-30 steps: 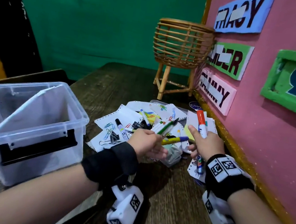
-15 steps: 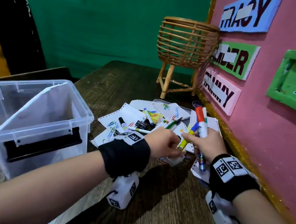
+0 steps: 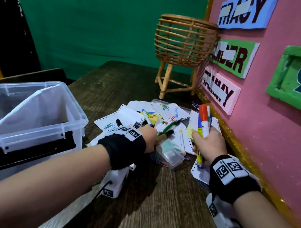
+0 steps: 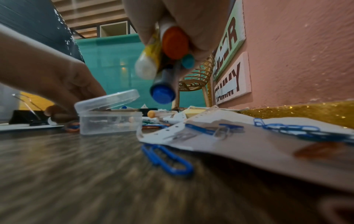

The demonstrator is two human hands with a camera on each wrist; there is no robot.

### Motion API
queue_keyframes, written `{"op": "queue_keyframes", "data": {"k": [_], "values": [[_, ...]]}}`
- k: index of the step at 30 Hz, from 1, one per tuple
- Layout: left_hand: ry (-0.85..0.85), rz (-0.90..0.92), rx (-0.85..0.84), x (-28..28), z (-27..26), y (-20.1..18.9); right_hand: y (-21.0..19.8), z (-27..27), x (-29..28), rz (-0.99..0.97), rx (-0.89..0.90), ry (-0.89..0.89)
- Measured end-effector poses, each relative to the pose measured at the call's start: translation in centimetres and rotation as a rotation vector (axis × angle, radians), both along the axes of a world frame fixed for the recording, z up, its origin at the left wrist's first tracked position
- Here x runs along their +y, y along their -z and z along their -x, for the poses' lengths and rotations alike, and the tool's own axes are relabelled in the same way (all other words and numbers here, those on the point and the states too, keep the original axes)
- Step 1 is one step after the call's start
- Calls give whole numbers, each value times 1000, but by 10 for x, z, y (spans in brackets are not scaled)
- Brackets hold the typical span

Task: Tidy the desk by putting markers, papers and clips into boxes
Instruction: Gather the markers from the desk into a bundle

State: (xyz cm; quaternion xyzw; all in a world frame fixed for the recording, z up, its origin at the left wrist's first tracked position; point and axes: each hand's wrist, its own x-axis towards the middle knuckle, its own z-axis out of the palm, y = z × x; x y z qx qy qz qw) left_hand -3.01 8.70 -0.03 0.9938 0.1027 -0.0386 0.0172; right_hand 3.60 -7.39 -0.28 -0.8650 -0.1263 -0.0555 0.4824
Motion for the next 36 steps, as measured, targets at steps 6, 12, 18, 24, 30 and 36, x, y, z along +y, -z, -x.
{"op": "queue_keyframes", "data": {"k": [6, 12, 18, 24, 30, 36], "values": [[51, 316, -324, -16, 6, -6, -3, 5, 2, -97, -34, -24], [260, 413, -439, -31, 22, -6, -7, 22, 17, -53, -158, -29], [-120, 90, -244, 21, 7, -12, -5, 23, 21, -1, -132, -75], [-312, -10, 42, 49, 5, -7, -8, 29, 20, -63, -103, -143], [-369, 64, 60, 45, 13, -11, -10, 32, 21, -100, -25, -211], [-228, 667, -391, 18, 37, -33, -15, 44, 21, -149, 41, -318]]}}
